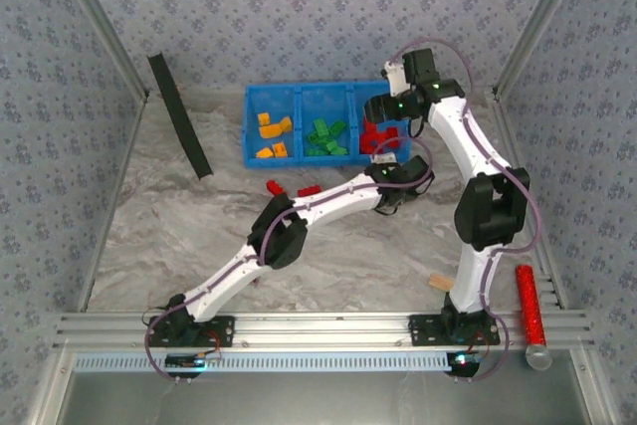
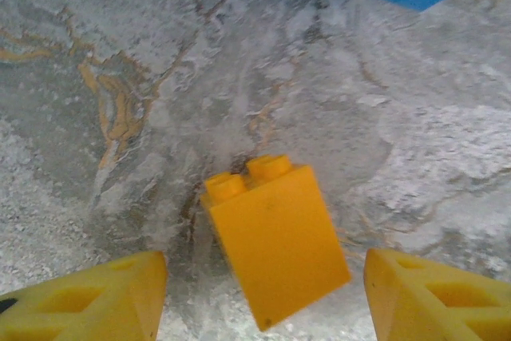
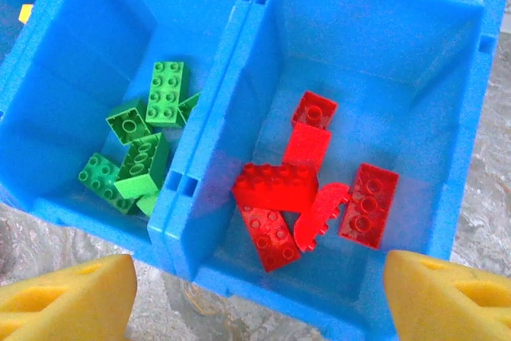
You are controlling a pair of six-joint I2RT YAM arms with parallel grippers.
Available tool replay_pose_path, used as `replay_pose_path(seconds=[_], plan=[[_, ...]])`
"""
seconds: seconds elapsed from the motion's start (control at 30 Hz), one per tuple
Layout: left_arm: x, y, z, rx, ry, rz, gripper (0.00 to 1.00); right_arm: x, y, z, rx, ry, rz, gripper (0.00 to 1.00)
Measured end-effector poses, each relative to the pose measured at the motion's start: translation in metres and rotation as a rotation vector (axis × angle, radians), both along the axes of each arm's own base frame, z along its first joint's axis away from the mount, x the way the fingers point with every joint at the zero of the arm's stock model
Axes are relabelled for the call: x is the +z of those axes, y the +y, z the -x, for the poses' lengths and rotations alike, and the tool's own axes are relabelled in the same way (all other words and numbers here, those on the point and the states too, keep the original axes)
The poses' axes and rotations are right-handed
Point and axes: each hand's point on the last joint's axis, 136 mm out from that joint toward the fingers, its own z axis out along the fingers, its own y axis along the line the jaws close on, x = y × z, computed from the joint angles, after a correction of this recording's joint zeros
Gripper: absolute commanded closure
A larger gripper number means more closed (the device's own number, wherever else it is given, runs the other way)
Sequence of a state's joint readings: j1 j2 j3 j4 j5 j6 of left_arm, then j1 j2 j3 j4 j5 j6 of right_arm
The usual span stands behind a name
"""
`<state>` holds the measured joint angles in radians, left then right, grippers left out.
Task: Sort the legos into containers by color
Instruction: Pick up the lego from the middle-right of the table, then place the lego in the container.
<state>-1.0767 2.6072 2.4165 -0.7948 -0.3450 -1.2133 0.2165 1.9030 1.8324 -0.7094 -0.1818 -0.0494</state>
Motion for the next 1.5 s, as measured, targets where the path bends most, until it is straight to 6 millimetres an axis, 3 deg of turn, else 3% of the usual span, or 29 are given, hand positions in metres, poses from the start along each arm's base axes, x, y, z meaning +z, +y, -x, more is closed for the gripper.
replay_pose_path(seconds=[0.13, 0.6, 0.73, 0.9, 1.03, 1.1, 1.23, 1.37, 1.5], plan=[[-0.014, 0.008, -0.001, 0.031, 0.028, -0.025, 0.42, 0.001, -0.01, 0.007, -0.023, 0.005, -0.011, 0.18], [-0.016, 0.018, -0.005, 0.048, 0.102, -0.016, 0.76, 0.02, -0.037, 0.04, -0.092, -0.008, -0.048, 0.17], [-0.016, 0.026, 0.001, 0.012, 0.118, -0.048, 0.8, 0.018, -0.043, 0.059, -0.107, 0.006, -0.05, 0.16], [-0.012, 0.053, 0.02, -0.041, 0.154, -0.128, 0.8, 0.019, -0.058, 0.094, -0.166, 0.015, -0.081, 0.16], [0.018, 0.077, 0.033, -0.092, 0.138, -0.148, 0.8, 0.029, -0.07, 0.12, -0.213, -0.005, -0.125, 0.15], [0.044, 0.091, 0.038, -0.108, 0.115, -0.132, 0.8, 0.035, -0.07, 0.13, -0.216, -0.02, -0.146, 0.16], [0.121, 0.122, 0.036, -0.12, 0.019, -0.039, 0.81, 0.033, -0.06, 0.145, -0.18, -0.015, -0.175, 0.17], [0.185, 0.173, 0.02, -0.077, -0.091, 0.047, 0.8, 0.019, -0.026, 0.156, -0.042, 0.003, -0.165, 0.11], [0.214, 0.238, -0.015, 0.021, -0.154, 0.042, 0.8, 0.006, 0.039, 0.182, 0.26, -0.038, -0.107, 0.11]])
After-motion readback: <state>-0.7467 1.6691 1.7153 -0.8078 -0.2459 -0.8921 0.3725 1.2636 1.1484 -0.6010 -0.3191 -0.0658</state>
